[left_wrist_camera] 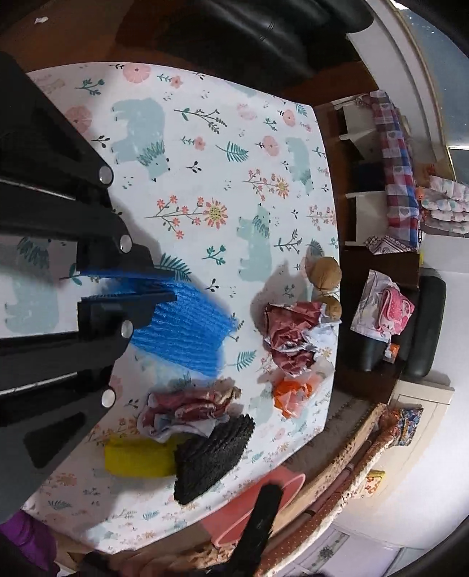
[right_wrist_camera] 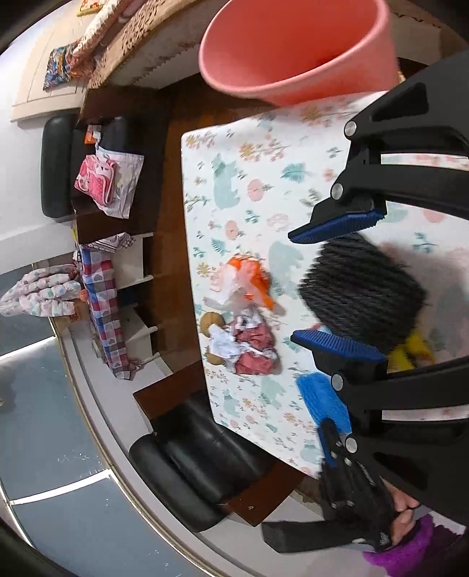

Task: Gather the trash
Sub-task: 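Grasp the blue mesh sleeve with the left tool while the right tool grasps the clear plastic bag, then carry the blue mesh sleeve and clear bag over the pink bucket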

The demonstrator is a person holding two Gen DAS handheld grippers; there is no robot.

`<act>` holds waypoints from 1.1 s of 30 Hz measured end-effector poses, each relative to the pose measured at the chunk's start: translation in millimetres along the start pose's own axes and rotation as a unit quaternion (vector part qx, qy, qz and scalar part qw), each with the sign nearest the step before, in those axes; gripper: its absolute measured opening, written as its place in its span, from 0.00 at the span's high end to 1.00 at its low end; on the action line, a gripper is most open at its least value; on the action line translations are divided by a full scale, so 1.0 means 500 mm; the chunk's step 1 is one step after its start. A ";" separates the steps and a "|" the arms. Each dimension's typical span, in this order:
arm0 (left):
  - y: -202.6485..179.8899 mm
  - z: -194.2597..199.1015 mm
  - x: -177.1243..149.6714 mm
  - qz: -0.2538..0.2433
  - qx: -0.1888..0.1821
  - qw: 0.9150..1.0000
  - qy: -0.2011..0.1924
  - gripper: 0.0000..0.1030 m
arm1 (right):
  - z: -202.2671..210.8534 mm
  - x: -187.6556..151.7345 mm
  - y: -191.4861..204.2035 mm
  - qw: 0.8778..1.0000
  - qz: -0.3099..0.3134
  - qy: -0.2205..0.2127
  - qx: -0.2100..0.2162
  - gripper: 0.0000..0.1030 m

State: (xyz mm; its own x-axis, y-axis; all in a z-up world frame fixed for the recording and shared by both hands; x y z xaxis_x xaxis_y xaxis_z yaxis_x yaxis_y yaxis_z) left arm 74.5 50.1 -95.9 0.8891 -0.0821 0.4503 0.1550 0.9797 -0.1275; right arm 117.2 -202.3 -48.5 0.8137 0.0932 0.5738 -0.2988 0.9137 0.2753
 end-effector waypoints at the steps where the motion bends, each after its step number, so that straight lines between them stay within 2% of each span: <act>1: 0.004 0.005 0.000 0.008 -0.007 1.000 -0.001 0.95 | -0.009 0.013 0.000 1.000 0.001 0.002 0.000 0.51; 8: 0.030 0.037 -0.003 0.054 -0.028 0.998 -0.027 0.95 | -0.089 0.089 -0.002 0.999 -0.003 0.035 -0.005 0.51; 12: 0.032 0.047 -0.005 0.061 -0.028 0.997 -0.038 0.95 | -0.130 0.113 -0.013 0.999 -0.015 0.049 -0.005 0.51; 16: 0.033 0.042 -0.011 0.067 -0.031 0.997 -0.034 0.95 | -0.184 0.127 -0.023 0.996 -0.022 0.089 0.001 0.51; 18: 0.033 0.043 -0.011 0.072 -0.033 0.996 -0.035 0.95 | -0.203 0.126 -0.025 0.994 -0.024 0.109 0.013 0.55; 19: 0.033 0.046 -0.011 0.073 -0.035 0.996 -0.037 0.95 | -0.203 0.124 -0.024 0.993 -0.026 0.111 0.027 0.62; 20: 0.033 0.049 -0.010 0.074 -0.036 0.996 -0.039 0.95 | -0.198 0.121 -0.021 0.993 -0.024 0.109 0.024 0.70; 24: 0.027 0.073 -0.007 0.072 -0.031 0.995 -0.055 0.95 | -0.159 0.106 -0.011 0.996 -0.014 0.085 0.022 0.70; 33: -0.014 0.138 0.011 0.076 -0.034 0.992 -0.097 0.95 | -0.010 0.042 -0.005 1.000 -0.011 0.015 0.010 0.70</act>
State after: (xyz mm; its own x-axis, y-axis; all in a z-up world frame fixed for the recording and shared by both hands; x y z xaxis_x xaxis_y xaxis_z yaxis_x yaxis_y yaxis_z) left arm 48.5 55.3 -31.6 0.8054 0.1086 0.5827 0.0603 0.9630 -0.2628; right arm 137.7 -200.7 -41.3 0.8345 0.0849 0.5445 -0.2905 0.9074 0.3038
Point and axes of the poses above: each gripper's, at about its wrist camera, not at the fingertips, and z roughly against the way its jaws point, y to its left, x to its top, the point moved 1 cm from there along -z, roughly the way its jaws point, and after that the axes turned 10 degrees about y, right-handed, at the moved point
